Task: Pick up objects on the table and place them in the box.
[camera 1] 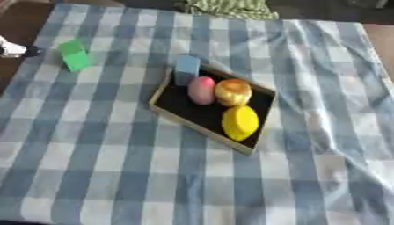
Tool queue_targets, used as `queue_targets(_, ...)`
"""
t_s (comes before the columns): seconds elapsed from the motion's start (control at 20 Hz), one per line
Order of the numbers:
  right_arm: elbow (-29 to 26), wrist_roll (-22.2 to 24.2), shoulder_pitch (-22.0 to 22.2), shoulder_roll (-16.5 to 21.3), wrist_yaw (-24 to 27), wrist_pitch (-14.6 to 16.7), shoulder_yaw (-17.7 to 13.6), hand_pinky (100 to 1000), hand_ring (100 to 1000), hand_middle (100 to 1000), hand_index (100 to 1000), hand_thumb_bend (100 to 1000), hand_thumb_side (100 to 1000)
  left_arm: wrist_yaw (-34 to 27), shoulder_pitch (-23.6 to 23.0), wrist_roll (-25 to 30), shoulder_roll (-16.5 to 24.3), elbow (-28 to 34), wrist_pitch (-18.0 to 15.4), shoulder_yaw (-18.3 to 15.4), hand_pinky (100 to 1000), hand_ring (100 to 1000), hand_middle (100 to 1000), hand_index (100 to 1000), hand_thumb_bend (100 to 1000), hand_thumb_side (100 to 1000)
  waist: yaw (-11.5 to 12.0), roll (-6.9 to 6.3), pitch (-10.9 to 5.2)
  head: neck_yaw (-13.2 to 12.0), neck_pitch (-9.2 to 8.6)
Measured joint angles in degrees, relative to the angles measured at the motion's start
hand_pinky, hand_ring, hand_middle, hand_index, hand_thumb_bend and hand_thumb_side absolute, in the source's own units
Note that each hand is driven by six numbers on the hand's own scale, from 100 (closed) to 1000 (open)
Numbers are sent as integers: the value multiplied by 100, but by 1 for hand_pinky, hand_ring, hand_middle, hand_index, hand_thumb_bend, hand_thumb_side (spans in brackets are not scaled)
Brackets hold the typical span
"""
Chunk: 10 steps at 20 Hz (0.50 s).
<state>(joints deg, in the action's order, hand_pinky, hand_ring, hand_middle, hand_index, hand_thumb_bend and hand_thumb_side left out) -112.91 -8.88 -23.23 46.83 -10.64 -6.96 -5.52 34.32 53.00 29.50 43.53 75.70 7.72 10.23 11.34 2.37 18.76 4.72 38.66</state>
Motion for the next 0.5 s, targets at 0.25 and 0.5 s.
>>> queue_targets(0.25,0,-34,-46,0,0,-15,-17,801,814,644,744,100,223,-21,221,58,-88,-512,-65,-96,938,866,827,916,691,388,-73,0,132,-2,-159)
queue_targets(0.5,0,-78,-51,0,0,-11,-52,801,813,643,743,100,220,2,396,100,-153,-858,-144,-175,939,869,828,924,694,315,-130,0,236,-16,-243)
